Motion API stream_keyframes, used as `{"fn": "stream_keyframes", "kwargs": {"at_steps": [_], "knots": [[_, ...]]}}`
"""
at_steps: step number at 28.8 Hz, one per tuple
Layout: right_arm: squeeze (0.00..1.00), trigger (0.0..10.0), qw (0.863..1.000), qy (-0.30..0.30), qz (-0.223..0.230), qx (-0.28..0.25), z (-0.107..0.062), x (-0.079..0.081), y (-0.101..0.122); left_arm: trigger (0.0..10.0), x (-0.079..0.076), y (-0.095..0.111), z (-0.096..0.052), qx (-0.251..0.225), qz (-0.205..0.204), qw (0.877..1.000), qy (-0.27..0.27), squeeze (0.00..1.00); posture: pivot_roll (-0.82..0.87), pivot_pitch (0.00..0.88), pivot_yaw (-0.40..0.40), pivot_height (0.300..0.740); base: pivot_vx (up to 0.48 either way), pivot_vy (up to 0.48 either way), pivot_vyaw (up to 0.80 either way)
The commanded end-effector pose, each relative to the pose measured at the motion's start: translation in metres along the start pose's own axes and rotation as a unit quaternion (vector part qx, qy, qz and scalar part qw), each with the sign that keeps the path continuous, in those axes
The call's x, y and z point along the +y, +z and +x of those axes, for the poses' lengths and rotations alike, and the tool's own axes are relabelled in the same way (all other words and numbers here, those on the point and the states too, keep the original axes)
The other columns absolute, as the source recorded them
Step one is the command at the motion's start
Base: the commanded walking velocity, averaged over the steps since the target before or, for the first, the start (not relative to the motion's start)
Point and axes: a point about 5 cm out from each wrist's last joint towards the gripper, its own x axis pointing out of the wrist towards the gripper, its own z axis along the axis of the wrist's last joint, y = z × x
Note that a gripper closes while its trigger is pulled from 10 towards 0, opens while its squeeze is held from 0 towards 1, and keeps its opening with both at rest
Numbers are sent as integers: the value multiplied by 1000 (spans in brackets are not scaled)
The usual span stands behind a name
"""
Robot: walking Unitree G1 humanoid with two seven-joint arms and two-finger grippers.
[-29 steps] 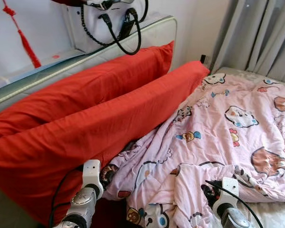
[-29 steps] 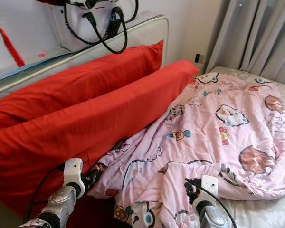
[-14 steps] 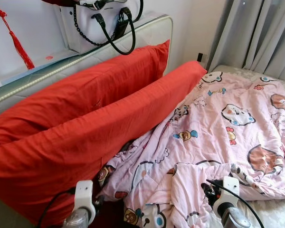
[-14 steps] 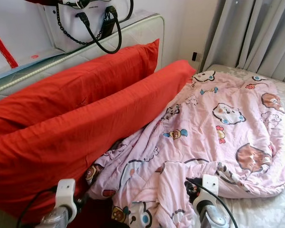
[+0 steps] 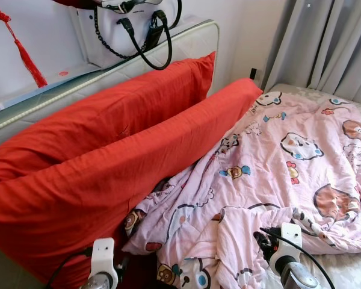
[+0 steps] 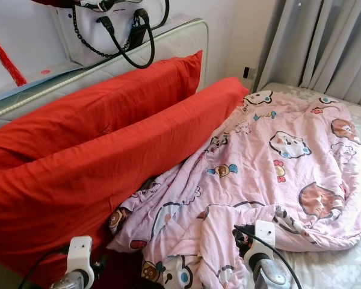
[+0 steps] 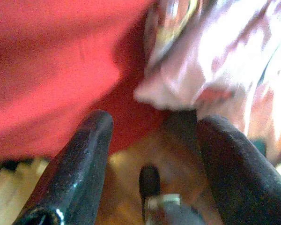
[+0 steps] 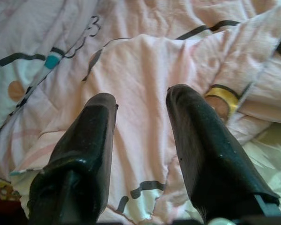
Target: Clean up the room
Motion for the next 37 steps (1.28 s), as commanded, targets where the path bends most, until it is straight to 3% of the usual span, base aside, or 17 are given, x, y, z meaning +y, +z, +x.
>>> {"fn": "stream_keyframes", "kwargs": {"at_steps": [1, 9, 17, 27, 37], "knots": [[0, 10000, 1000, 7, -3, 2, 1, 2, 0, 10000, 4, 13, 3, -20, -2, 1000, -3, 0, 75, 0, 13, 655, 0, 0, 0], [0, 10000, 1000, 15, -14, 6, -4, -1, -6, 10000, -18, 39, 8, -79, -14, 996, -32, 0, 84, 0, 1, 655, 0, 0, 0], [0, 10000, 999, 23, -30, 25, -13, -6, -22, 10000, -26, 49, 6, -136, -27, 989, -44, 0, 109, 0, -36, 655, 0, 0, 0], [0, 10000, 999, 41, -27, 17, -27, -11, -39, 10000, -31, 76, -2, -237, -31, 969, -56, 0, 126, 13, -41, 647, 0, 0, 0], [0, 10000, 999, 25, -29, 8, -39, -18, -49, 10000, -30, 85, -12, -286, -33, 956, -57, 0, 140, 56, -52, 622, 0, 0, 0]]}}
